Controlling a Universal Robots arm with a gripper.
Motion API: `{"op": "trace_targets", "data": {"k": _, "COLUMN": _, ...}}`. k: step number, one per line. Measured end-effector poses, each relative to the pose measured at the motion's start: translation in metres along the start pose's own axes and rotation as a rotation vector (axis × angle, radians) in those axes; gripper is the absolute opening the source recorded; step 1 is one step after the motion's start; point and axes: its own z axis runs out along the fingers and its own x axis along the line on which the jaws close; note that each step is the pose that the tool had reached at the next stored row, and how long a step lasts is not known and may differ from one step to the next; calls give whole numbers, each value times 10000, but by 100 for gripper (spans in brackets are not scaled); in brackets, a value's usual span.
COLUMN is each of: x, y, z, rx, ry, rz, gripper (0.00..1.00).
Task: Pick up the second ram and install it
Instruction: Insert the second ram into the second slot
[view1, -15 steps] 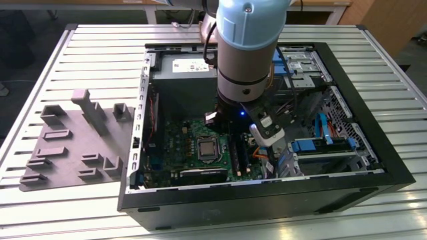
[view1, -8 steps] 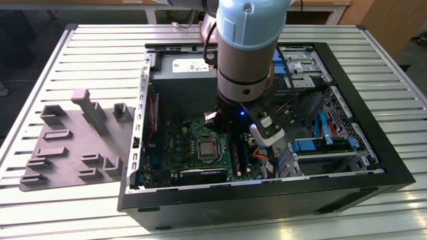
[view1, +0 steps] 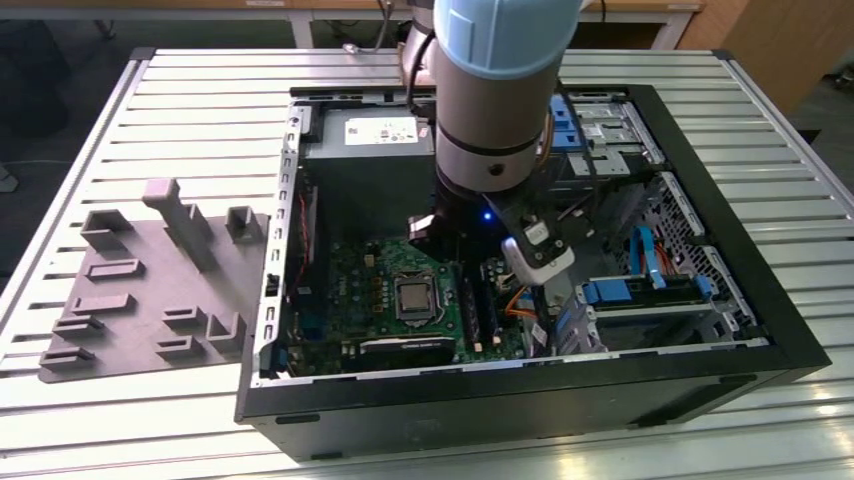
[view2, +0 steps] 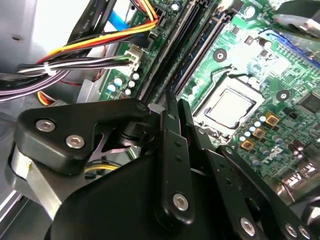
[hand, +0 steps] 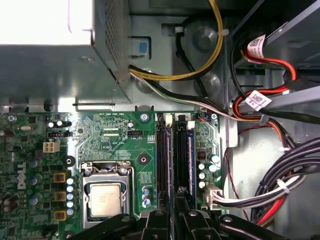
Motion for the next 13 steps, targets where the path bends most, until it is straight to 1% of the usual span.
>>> {"op": "trace_targets", "data": {"k": 2, "x": -1, "y": 1, "z": -21, "rx": -1, "ry": 0, "rz": 0, "gripper": 20}}
{"op": "trace_targets", "data": {"k": 9, "x": -2, "y": 1, "z": -25, "rx": -2, "ry": -1, "rz": 0, "gripper": 20}}
{"op": "trace_targets", "data": {"k": 10, "x": -1, "y": 1, "z": -26, "rx": -2, "ry": -1, "rz": 0, "gripper": 18}}
{"op": "trace_targets", "data": {"k": 11, "x": -2, "y": 2, "z": -26, "rx": -2, "ry": -1, "rz": 0, "gripper": 11}}
{"op": "trace_targets", "data": {"k": 13, "x": -2, "y": 2, "z": -27, "rx": -2, "ry": -1, "rz": 0, "gripper": 11}}
